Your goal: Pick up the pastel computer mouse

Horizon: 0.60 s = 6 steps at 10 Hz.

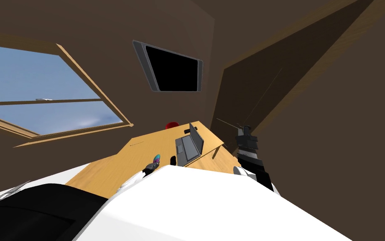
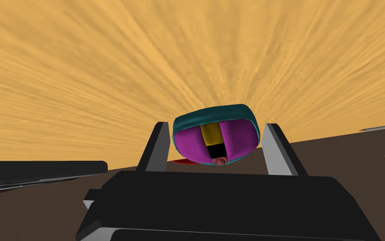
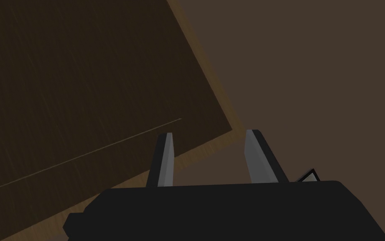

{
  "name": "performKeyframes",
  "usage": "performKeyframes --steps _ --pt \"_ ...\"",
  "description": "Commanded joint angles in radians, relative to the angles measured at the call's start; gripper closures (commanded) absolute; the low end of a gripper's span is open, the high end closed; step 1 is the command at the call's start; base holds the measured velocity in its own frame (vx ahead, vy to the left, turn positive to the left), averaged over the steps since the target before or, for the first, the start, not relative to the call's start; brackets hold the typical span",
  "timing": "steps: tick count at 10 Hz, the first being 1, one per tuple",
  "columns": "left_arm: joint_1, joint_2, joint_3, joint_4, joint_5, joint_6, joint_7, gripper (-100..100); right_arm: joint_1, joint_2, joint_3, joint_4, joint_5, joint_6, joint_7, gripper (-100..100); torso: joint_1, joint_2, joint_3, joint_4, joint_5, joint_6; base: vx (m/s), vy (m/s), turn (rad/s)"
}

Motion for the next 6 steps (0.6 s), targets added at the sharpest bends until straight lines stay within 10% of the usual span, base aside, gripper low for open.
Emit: performKeyframes --steps 1,6 --pt "-0.05 -0.007 -0.018 0.034 0.05 0.03 -0.041 100 0.0 0.0 0.0 0.0 0.0 0.0 0.0 0 0.0 0.0 0.0 0.0 0.0 0.0 -0.134 0.022 -0.056" --pt "-0.151 -0.006 -0.065 0.07 0.156 0.093 -0.102 100 0.0 0.0 0.0 0.0 0.0 0.0 0.0 0 0.001 -0.002 -0.001 -0.001 0.001 0.0 -0.105 0.03 -0.04"
